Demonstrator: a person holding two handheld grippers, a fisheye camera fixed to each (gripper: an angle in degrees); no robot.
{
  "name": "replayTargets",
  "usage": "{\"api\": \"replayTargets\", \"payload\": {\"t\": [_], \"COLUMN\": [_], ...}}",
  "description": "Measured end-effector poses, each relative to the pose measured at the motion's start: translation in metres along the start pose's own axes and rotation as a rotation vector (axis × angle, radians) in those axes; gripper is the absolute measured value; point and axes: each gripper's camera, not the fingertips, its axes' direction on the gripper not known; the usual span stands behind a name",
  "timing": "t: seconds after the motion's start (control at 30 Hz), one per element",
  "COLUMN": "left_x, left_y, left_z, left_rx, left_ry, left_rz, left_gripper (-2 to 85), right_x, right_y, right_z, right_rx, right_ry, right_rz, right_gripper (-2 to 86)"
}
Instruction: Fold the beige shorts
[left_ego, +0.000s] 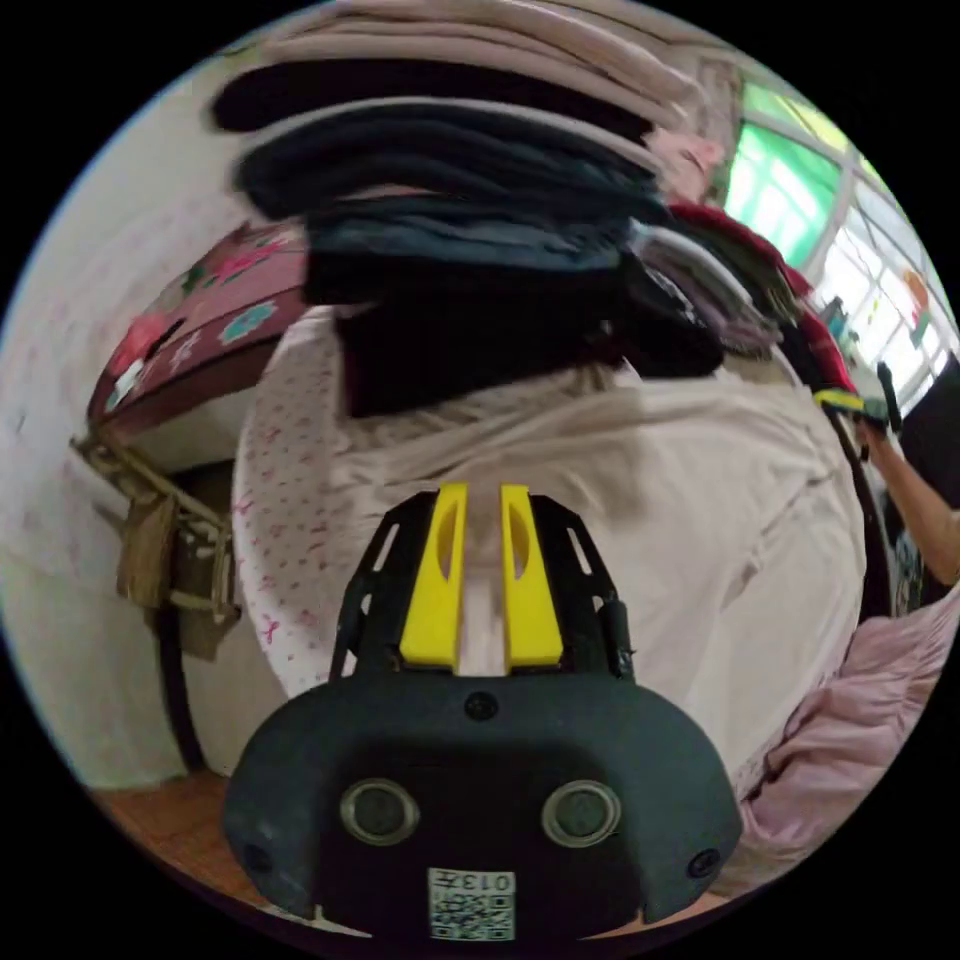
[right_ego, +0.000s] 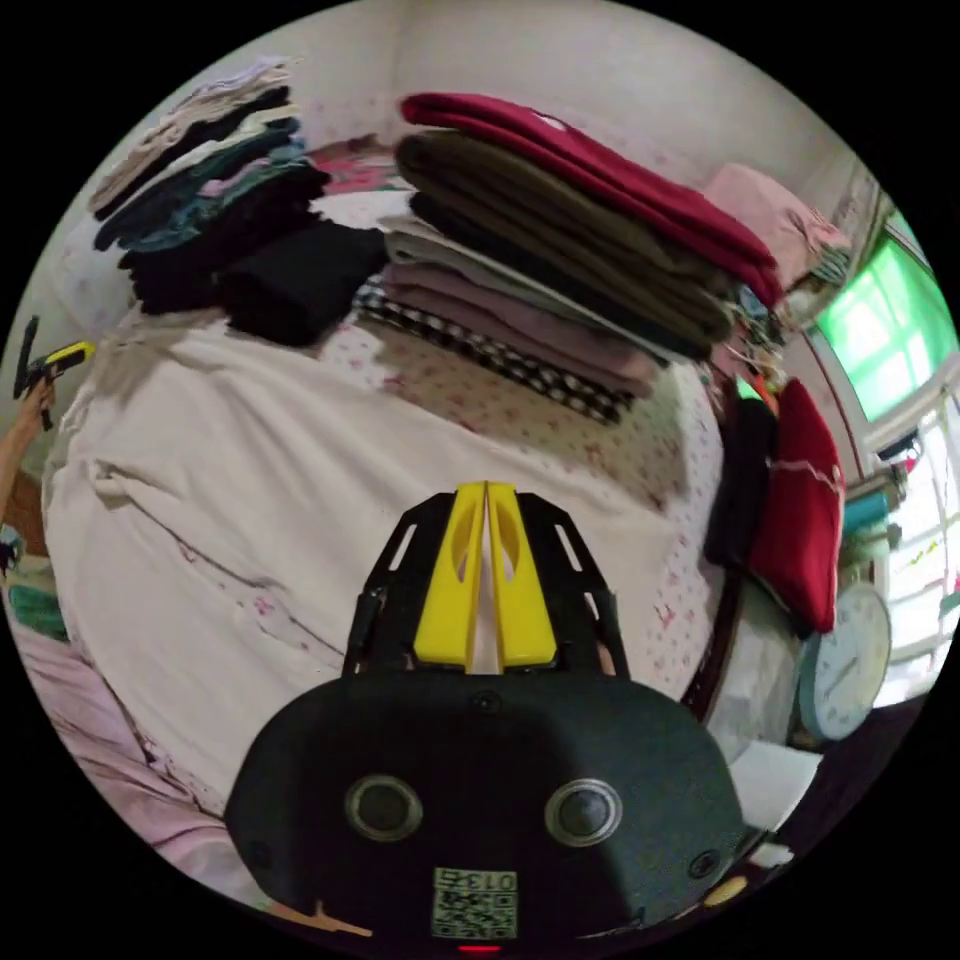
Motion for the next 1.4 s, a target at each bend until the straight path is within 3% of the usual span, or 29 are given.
{"api": "replayTargets", "payload": {"t": [0.2, 0.33, 0.4, 0.6, 0.77, 0.9, 0.97, 1.03, 1.23, 1.4], "left_x": [0.113, 0.182, 0.249, 0.369, 0.403, 0.421, 0.426, 0.423, 0.414, 0.436], "left_y": [-0.073, -0.113, -0.125, -0.137, -0.161, -0.175, -0.176, -0.182, -0.201, -0.207], "left_z": [0.057, 0.063, 0.058, 0.085, 0.107, 0.099, 0.113, 0.117, 0.104, 0.135], "left_rx": [-0.084, -0.094, -0.126, -0.265, -0.322, -0.233, -0.273, -0.268, -0.188, -0.264], "left_ry": [0.075, 0.286, 0.372, 0.382, 0.331, 0.288, 0.297, 0.328, 0.392, 0.383], "left_rz": [0.207, 0.402, 0.638, 0.917, 0.9, 0.889, 0.871, 0.812, 0.702, 0.693], "left_gripper": [6.6, 7.0, 8.3, 9.1, 2.3, 1.4, 1.5, 1.9, 4.4, 5.9], "right_x": [0.108, 0.188, 0.214, 0.269, 0.283, 0.298, 0.31, 0.328, 0.351, 0.343], "right_y": [0.092, 0.131, 0.142, 0.162, 0.169, 0.182, 0.192, 0.207, 0.277, 0.328], "right_z": [0.027, 0.047, 0.057, 0.113, 0.13, 0.109, 0.125, 0.162, 0.105, 0.119], "right_rx": [-0.073, -0.107, -0.103, -0.144, -0.169, 0.02, 0.01, -0.168, 0.031, -0.089], "right_ry": [0.205, 0.143, 0.113, -0.03, 0.013, 0.128, 0.091, 0.031, 0.009, -0.164], "right_rz": [0.28, 0.435, 0.469, 0.507, 0.403, 0.343, 0.357, 0.404, 0.476, 0.462], "right_gripper": [5.6, 7.6, 8.7, 7.4, 3.8, 4.6, 5.9, 7.2, 7.7, 8.9]}}
